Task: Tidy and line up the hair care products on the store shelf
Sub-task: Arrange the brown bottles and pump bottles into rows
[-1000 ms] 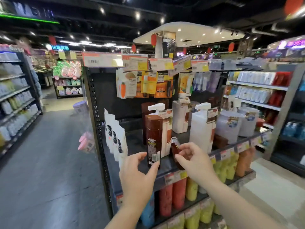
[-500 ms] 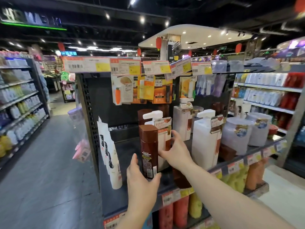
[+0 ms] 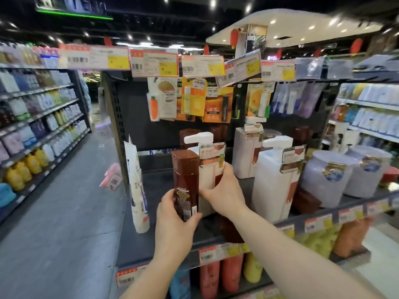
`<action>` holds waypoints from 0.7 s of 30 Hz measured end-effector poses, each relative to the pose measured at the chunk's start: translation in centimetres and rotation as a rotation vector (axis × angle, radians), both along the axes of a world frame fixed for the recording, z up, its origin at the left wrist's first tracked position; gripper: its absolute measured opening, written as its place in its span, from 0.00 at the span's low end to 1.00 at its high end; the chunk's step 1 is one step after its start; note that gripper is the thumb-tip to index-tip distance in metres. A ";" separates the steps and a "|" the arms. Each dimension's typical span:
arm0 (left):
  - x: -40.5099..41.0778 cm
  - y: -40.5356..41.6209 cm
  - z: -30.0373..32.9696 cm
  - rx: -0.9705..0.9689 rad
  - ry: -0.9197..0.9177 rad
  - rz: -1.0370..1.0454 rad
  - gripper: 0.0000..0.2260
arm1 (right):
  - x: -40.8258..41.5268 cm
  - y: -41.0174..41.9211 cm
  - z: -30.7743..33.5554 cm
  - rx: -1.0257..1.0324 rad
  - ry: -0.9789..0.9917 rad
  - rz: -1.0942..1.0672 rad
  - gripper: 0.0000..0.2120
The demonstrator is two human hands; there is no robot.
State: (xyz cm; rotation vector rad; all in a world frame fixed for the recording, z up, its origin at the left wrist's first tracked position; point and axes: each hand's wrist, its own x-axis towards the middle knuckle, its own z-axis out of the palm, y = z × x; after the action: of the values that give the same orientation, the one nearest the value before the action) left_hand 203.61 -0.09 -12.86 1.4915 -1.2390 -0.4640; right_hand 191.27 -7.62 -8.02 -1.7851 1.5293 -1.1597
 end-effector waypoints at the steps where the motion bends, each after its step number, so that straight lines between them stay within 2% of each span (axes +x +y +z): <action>1: -0.1 -0.1 0.0 0.004 0.004 0.015 0.35 | -0.2 0.0 0.1 -0.003 -0.006 0.006 0.43; 5: -0.4 -0.8 0.3 0.000 -0.006 0.081 0.34 | -1.0 -0.6 0.4 -0.008 -0.011 0.002 0.46; 21: -0.7 -4.3 0.8 0.017 -0.020 0.159 0.35 | -1.5 -3.1 0.6 0.034 -0.064 -0.119 0.44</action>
State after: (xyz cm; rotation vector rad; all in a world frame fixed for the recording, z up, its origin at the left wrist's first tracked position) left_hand 202.95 -4.39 -12.03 1.5981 -1.1242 -0.3552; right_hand 189.75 -10.76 -7.47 -1.6379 1.6272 -1.2270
